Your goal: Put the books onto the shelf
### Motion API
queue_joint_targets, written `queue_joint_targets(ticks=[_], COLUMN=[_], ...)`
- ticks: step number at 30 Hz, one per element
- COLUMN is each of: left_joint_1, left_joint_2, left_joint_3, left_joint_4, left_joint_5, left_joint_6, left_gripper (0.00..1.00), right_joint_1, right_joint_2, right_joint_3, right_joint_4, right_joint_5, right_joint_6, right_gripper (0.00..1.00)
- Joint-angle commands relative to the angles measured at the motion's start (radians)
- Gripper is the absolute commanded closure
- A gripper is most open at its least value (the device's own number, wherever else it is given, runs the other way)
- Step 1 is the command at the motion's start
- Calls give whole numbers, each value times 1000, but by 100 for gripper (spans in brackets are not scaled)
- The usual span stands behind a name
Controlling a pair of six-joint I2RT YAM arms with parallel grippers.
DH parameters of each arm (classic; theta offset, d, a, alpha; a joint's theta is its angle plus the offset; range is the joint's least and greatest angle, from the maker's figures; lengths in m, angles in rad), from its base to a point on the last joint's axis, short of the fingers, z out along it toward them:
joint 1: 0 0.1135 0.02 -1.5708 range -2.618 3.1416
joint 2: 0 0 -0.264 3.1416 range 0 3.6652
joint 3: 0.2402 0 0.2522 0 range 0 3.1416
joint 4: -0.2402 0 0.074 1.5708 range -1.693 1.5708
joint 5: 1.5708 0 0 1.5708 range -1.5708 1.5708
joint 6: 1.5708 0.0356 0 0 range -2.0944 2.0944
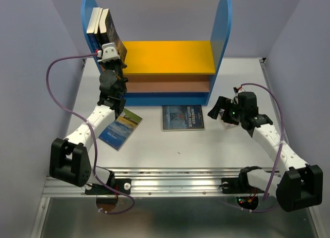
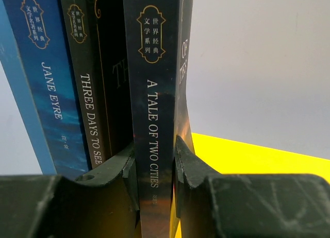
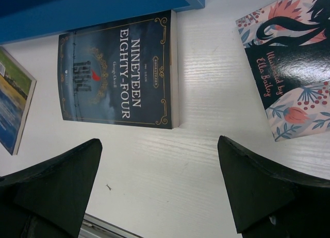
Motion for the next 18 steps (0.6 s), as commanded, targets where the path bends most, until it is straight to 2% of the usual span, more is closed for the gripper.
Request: queue_joint_targets(ticks=[1, 2, 4, 9, 13, 18], left_joint_1=[29, 28, 28, 28, 28, 28], left_joint_2=[-27, -32, -35, -49, -57, -73], left_joint_3=[49, 49, 57, 80, 89, 89], left_joint_4=[29, 12, -5, -72, -94, -134], left_joint_5=[-56, -55, -46, -45, -71, -71], left_joint_6=[-58, -69, -97, -132, -144, -155], left_gripper=[92, 74, 65, 58, 57, 49], right_joint_1=[9, 9, 9, 9, 9, 9], right_joint_2=[-16, -16, -19, -27, -34, -48], right_joint_3=[34, 34, 32, 20, 12, 8], right_joint_4=[12, 14, 14, 14, 12, 12], right_joint_5=[-4, -4, -7, -13, -18, -23], right_joint_6=[-1, 1, -1, -7, -9, -15], right_gripper=[0, 0, 0, 0, 0, 0])
